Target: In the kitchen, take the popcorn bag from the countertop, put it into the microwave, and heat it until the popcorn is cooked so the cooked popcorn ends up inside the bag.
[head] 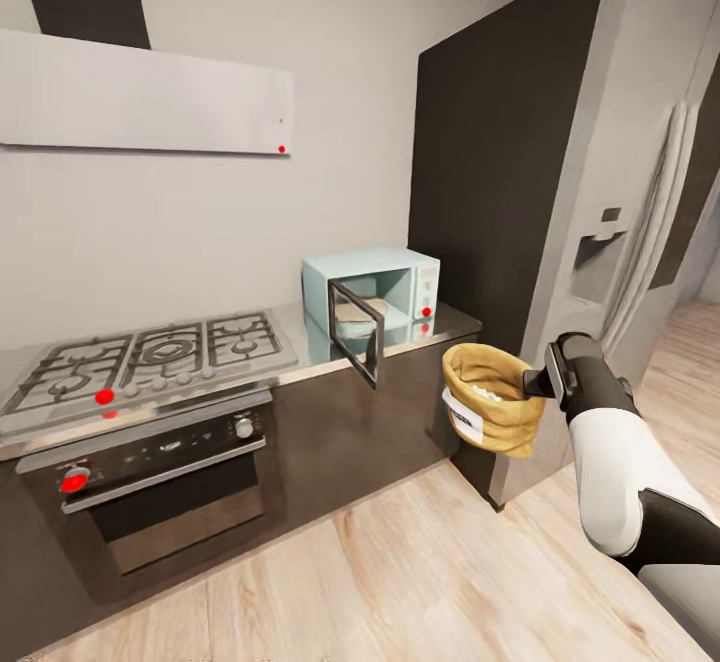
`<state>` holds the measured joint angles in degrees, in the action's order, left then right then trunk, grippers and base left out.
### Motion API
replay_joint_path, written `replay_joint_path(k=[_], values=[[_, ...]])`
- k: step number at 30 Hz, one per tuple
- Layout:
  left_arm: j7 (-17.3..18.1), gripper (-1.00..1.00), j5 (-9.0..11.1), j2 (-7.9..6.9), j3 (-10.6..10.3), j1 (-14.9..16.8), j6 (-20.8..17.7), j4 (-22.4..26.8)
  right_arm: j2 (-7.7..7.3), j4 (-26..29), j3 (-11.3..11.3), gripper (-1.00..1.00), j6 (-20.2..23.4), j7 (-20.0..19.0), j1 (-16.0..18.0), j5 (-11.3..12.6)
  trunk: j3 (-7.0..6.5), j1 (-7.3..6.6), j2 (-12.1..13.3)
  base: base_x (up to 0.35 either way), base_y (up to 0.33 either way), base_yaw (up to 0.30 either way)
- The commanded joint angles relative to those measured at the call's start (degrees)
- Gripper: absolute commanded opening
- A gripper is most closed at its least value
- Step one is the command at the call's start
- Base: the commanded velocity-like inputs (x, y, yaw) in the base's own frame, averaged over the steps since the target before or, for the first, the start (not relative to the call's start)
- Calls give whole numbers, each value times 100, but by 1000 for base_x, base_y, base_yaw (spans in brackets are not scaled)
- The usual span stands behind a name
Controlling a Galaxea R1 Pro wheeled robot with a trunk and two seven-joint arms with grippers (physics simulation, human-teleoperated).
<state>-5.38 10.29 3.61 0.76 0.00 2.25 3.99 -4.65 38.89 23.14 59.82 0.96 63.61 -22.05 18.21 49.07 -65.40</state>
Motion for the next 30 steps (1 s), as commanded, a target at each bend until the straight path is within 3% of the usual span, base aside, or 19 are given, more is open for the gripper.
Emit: replay_joint_path(k=[1, 17, 30], values=[[-15, 100, 35, 1, 4, 0, 12, 6, -1, 5, 7, -100, 18, 10, 3, 16, 11, 0, -4, 0, -184, 230], [-24, 100, 35, 8, 12, 1, 12, 6, -19, 5, 7, -100, 18, 10, 3, 12, 97, 0, -4, 0, -22, 225], [-24, 100, 35, 9, 6, 0, 12, 0, -15, 5, -2, -100, 18, 6, 3, 8, 99, 0, -4, 0, -273, 6]])
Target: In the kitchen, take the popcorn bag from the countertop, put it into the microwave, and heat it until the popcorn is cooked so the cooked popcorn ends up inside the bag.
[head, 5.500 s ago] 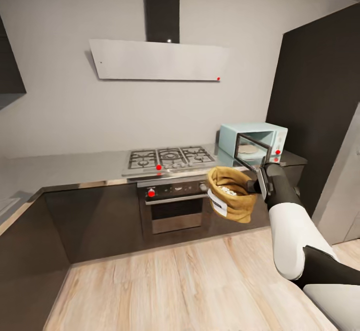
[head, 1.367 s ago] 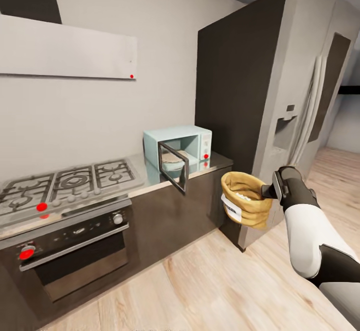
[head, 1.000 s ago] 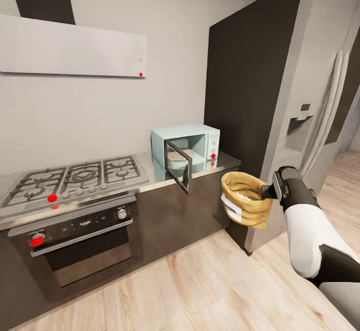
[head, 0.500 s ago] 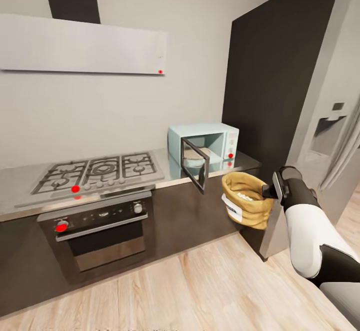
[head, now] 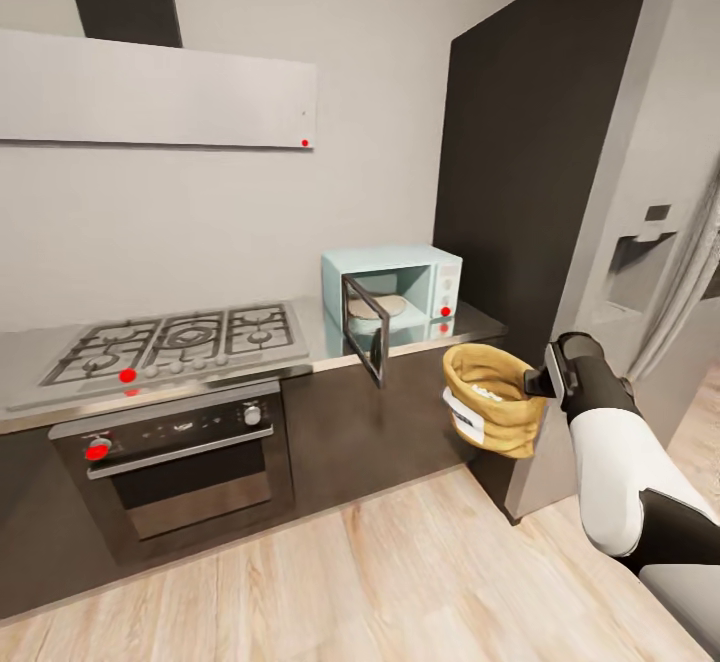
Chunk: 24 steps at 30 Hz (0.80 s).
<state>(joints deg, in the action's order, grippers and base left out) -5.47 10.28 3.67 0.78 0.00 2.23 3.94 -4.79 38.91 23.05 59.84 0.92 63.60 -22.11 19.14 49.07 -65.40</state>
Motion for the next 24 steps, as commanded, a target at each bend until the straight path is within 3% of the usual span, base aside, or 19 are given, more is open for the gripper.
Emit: replay_joint_path(k=[1, 24], values=[[-15, 100, 35, 2, 5, 0, 15, 7, -2, 3, 9, -100, 16, 7, 4, 22, 6, 0, -4, 0, -281, 0], [-18, 100, 35, 2, 10, 0, 15, 1, 19, -136, 5, -100, 16, 2, 4, 26, 6, 0, -4, 0, -279, 21]])
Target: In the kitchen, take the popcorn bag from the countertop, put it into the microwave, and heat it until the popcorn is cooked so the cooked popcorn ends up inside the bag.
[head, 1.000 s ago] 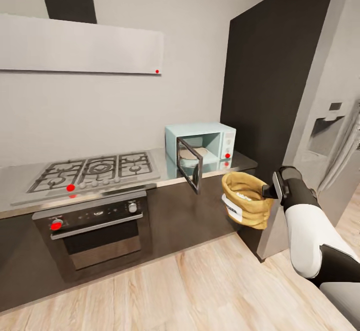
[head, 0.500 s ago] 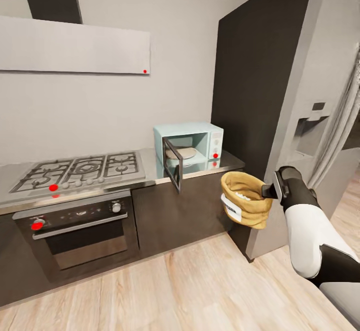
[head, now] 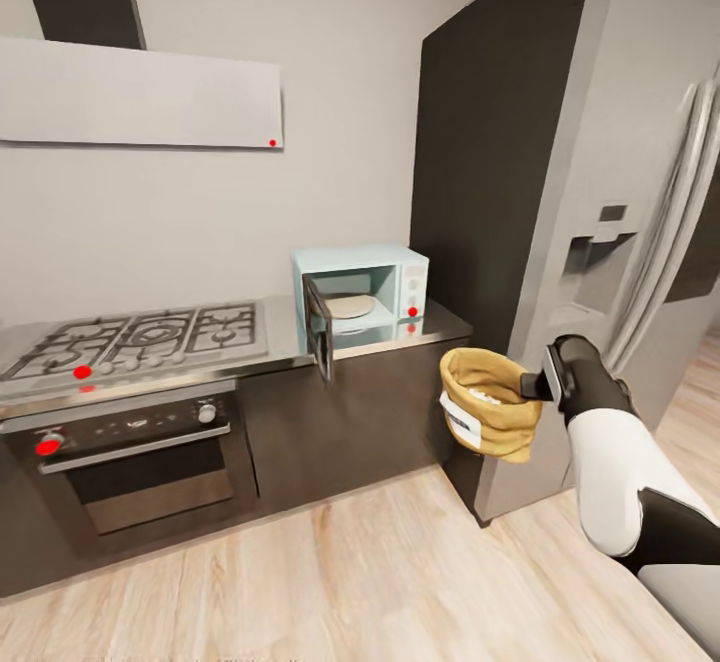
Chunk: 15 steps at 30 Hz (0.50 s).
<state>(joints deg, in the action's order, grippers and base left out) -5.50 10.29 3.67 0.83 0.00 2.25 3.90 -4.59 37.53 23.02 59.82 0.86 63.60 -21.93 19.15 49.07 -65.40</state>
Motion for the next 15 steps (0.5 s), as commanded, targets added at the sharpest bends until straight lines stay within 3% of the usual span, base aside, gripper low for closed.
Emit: replay_joint_path(k=[1, 15], values=[[-13, 100, 35, 1, 5, 0, 13, 10, -4, -85, 4, -100, 18, 8, 2, 8, 6, 0, -4, 0, -126, 250], [-15, 100, 35, -4, 5, 0, 13, 14, 13, -193, 1, -100, 18, 2, 3, 22, 6, 0, -4, 0, -11, 273]])
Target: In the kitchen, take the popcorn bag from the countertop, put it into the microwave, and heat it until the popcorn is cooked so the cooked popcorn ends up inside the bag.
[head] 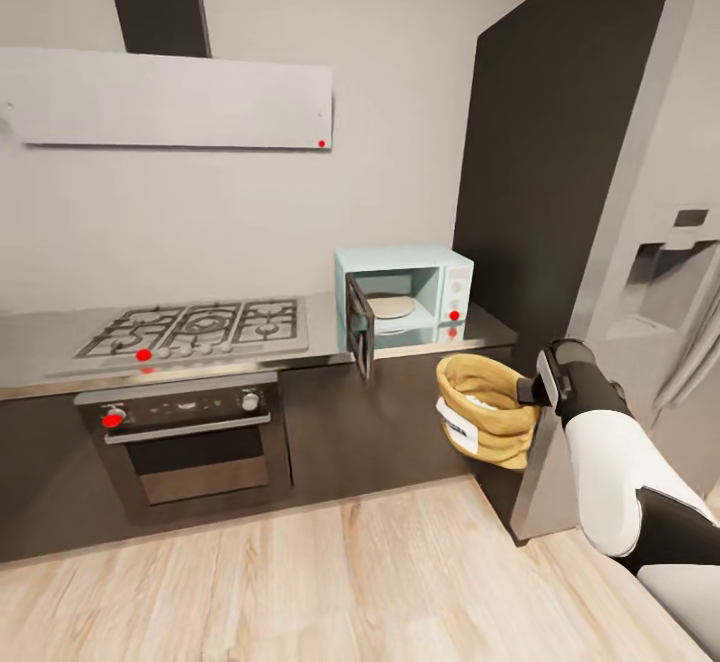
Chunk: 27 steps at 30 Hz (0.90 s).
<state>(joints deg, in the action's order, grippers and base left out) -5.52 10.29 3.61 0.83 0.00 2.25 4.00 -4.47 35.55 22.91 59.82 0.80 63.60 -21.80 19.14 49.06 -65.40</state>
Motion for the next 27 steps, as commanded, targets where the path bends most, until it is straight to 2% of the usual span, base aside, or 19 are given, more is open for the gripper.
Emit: replay_joint_path(k=[1, 19, 27], values=[[-14, 100, 35, 4, 5, 0, 12, 5, 4, 5, 12, -100, 18, 8, 4, 9, 6, 0, -4, 0, 0, 276], [-11, 100, 35, 1, 5, 0, 12, 5, -11, 5, 21, -100, 18, 8, 4, 8, 17, 0, -4, 0, 0, 275], [-17, 100, 36, 1, 5, 1, 12, 5, -41, 48, 29, -100, 18, 17, 4, -16, 22, 0, -4, 0, 0, 45]])
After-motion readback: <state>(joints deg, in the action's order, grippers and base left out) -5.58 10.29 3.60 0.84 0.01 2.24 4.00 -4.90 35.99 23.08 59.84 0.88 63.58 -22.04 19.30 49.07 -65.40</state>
